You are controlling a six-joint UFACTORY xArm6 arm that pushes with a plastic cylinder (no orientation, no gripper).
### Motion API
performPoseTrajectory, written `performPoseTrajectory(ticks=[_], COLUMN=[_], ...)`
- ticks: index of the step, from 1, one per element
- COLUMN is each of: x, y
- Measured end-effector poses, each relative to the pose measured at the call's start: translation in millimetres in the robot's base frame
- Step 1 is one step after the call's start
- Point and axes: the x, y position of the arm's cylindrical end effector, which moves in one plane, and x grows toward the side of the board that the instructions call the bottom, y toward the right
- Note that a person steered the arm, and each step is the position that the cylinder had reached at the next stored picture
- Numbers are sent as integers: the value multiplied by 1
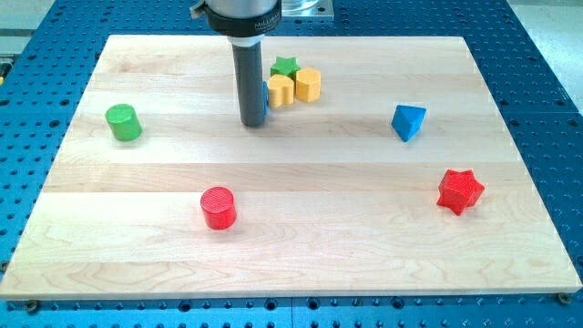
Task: Drag the green circle into the group of blocks
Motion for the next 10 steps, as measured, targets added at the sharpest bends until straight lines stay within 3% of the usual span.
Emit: performPoseTrajectory(ticks=[2, 3, 4, 5, 6, 7, 9, 10], x=[-30, 30, 83, 61, 11, 9, 27, 9], y=[1, -23, -112, -208, -174, -95, -77, -48])
